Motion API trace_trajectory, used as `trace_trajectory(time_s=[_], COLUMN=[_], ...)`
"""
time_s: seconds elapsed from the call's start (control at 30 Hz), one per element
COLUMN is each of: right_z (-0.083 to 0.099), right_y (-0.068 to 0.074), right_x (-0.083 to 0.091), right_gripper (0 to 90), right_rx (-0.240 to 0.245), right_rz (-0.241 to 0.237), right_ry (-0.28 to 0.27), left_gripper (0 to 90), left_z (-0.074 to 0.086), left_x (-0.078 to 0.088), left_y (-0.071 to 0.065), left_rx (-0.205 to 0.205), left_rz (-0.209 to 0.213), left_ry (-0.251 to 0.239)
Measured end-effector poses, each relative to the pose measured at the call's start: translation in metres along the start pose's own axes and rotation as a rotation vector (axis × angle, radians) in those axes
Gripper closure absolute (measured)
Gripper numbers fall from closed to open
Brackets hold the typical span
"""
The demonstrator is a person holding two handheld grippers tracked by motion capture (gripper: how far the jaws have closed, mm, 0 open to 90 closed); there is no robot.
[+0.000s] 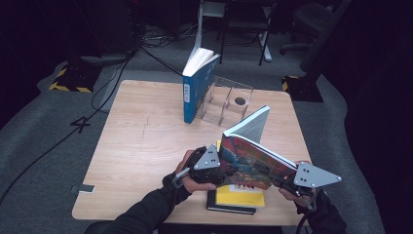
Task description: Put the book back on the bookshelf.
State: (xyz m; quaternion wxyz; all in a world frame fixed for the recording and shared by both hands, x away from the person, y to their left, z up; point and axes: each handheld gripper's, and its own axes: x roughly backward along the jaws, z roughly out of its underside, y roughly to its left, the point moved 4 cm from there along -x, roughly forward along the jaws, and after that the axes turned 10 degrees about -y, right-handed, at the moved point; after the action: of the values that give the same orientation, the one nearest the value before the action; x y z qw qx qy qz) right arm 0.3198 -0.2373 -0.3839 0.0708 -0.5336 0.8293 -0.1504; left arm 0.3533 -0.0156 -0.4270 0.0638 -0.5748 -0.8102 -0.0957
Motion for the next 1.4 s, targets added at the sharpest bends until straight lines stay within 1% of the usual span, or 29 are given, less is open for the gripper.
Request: trace_trajectory(time_s=[0.03,0.07,0.13,0.17,0.23,0.27,0.3,0.4,0.47,0.5,0.57,0.7,0.73,0.77,0.8,0.87,0.9,0.93,0.97,1.0,1.03,1.1,1.13,1.17,1.2,1.27,1.3,1.33,1.4], right_z=[0.0,0.0,0.0,0.0,0.003,0.004,0.006,0.007,0.007,0.007,0.008,0.015,0.015,0.021,0.021,0.03,0.033,0.036,0.037,0.037,0.037,0.036,0.036,0.035,0.035,0.034,0.034,0.034,0.034], right_y=[-0.001,-0.004,-0.01,-0.012,-0.017,-0.018,-0.019,-0.021,-0.021,-0.022,-0.025,-0.031,-0.031,-0.033,-0.033,-0.032,-0.029,-0.026,-0.024,-0.021,-0.021,-0.02,-0.02,-0.019,-0.019,-0.018,-0.018,-0.018,-0.018], right_x=[0.001,0.003,0.008,0.009,0.011,0.011,0.01,0.011,0.013,0.014,0.016,0.018,0.018,0.015,0.015,0.01,0.006,0.002,-0.001,-0.004,-0.006,-0.006,-0.006,-0.005,-0.005,-0.005,-0.005,-0.005,-0.005], right_gripper=[79.0,77.0,72.0,70.3,67.4,64.9,62.1,53.5,50.2,48.8,45.2,36.0,36.0,29.4,29.4,24.3,24.1,24.2,25.7,24.8,25.0,29.5,29.5,32.9,33.6,34.1,34.8,35.0,35.7], right_rx=[0.0,-0.009,-0.029,-0.041,-0.065,-0.058,-0.052,-0.046,-0.038,-0.044,-0.06,-0.088,-0.088,-0.122,-0.122,-0.175,-0.189,-0.192,-0.192,-0.191,-0.189,-0.189,-0.189,-0.194,-0.191,-0.187,-0.184,-0.183,-0.182], right_rz=[0.008,0.026,0.059,0.073,0.08,0.093,0.11,0.125,0.148,0.161,0.191,0.215,0.215,0.2,0.2,0.146,0.126,0.102,0.09,0.08,0.081,0.085,0.085,0.085,0.086,0.087,0.093,0.095,0.095], right_ry=[-0.005,-0.012,-0.016,-0.02,-0.015,-0.01,-0.001,0.008,0.01,0.006,-0.002,0.014,0.014,0.038,0.038,0.075,0.087,0.105,0.114,0.113,0.113,0.109,0.109,0.1,0.099,0.1,0.103,0.103,0.102], left_gripper=[51.5,55.8,62.5,64.6,67.7,68.8,69.6,71.2,71.4,71.5,71.9,72.4,72.6,72.8,72.8,72.9,72.9,72.8,72.6,72.4,71.6,68.6,66.8,63.9,62.4,60.4,58.4,56.8,56.3], left_z=[0.0,0.0,0.001,0.001,0.001,0.001,0.001,0.001,0.001,0.001,0.002,0.002,0.002,0.002,0.002,0.002,0.002,0.002,0.002,0.002,0.001,-0.001,-0.001,-0.007,-0.007,-0.015,-0.022,-0.026,-0.033], left_x=[0.001,0.002,0.004,0.005,0.006,0.007,0.007,0.007,0.008,0.008,0.008,0.009,0.009,0.009,0.008,0.008,0.008,0.008,0.008,0.008,0.008,0.008,0.008,0.009,0.009,0.01,0.011,0.011,0.011], left_y=[0.001,0.0,0.001,0.0,-0.002,-0.003,-0.005,-0.009,-0.009,-0.009,-0.009,-0.01,-0.01,-0.01,-0.011,-0.014,-0.014,-0.014,-0.014,-0.014,-0.014,-0.014,-0.014,-0.014,-0.014,-0.015,-0.014,-0.013,-0.011], left_rx=[-0.003,0.01,0.017,0.01,-0.006,-0.017,-0.021,-0.032,-0.026,-0.006,0.005,0.0,0.0,0.001,-0.001,-0.002,-0.008,-0.008,-0.01,-0.009,-0.011,-0.016,-0.016,-0.005,-0.005,-0.012,-0.001,0.001,0.017], left_rz=[0.003,0.008,0.026,0.034,0.04,0.045,0.054,0.072,0.072,0.074,0.082,0.093,0.093,0.101,0.109,0.11,0.112,0.111,0.109,0.108,0.107,0.11,0.11,0.109,0.109,0.096,0.085,0.074,0.075], left_ry=[-0.004,-0.013,-0.02,-0.023,-0.017,-0.01,-0.015,-0.006,-0.005,-0.01,-0.013,-0.014,-0.014,-0.015,-0.018,-0.014,-0.015,-0.014,-0.013,-0.013,-0.012,-0.018,-0.018,-0.039,-0.039,-0.055,-0.064,-0.069,-0.089])
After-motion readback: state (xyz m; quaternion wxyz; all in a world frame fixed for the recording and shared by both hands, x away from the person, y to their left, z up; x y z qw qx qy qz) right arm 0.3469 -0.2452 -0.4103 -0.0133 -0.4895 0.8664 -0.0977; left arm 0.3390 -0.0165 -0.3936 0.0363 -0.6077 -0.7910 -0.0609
